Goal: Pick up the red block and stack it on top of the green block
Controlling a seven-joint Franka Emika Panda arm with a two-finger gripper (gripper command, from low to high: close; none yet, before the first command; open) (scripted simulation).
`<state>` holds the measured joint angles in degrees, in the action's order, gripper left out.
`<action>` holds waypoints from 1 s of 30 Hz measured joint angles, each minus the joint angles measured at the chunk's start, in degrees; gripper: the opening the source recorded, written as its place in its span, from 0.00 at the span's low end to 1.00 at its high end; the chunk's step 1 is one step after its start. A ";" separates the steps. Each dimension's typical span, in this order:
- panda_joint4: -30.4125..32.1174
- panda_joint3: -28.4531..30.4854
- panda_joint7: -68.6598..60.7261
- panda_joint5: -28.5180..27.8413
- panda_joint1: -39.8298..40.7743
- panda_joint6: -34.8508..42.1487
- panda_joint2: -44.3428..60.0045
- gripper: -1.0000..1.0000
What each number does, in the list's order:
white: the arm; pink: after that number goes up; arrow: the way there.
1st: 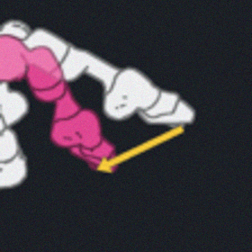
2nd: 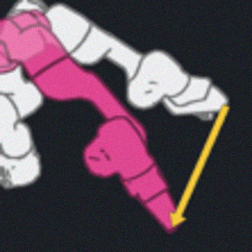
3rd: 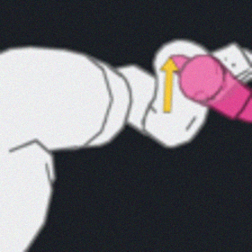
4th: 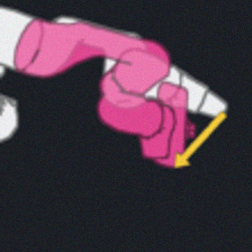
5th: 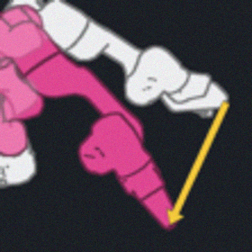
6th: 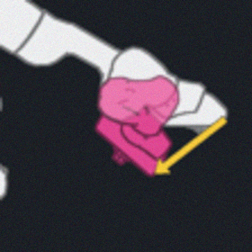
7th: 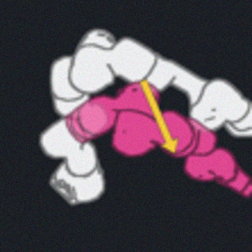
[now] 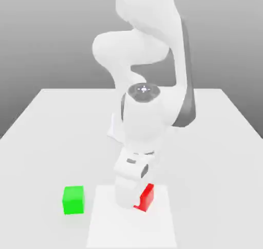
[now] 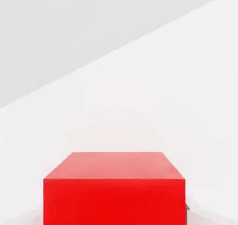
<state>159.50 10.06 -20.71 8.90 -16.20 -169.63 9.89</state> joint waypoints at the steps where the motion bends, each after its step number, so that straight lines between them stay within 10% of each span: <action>1: 0.09 0.65 0.79 -1.12 -0.37 0.84 -1.03 0.00; 12: 2.00 3.31 6.78 -9.44 -0.78 8.96 -10.78 0.00; 19: -2.21 12.99 -11.80 -12.71 14.11 16.77 -14.58 0.00; 30: -3.92 13.56 -20.03 -5.47 13.76 12.61 -8.59 0.00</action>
<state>155.58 23.62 -40.74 3.43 -2.44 -157.02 1.30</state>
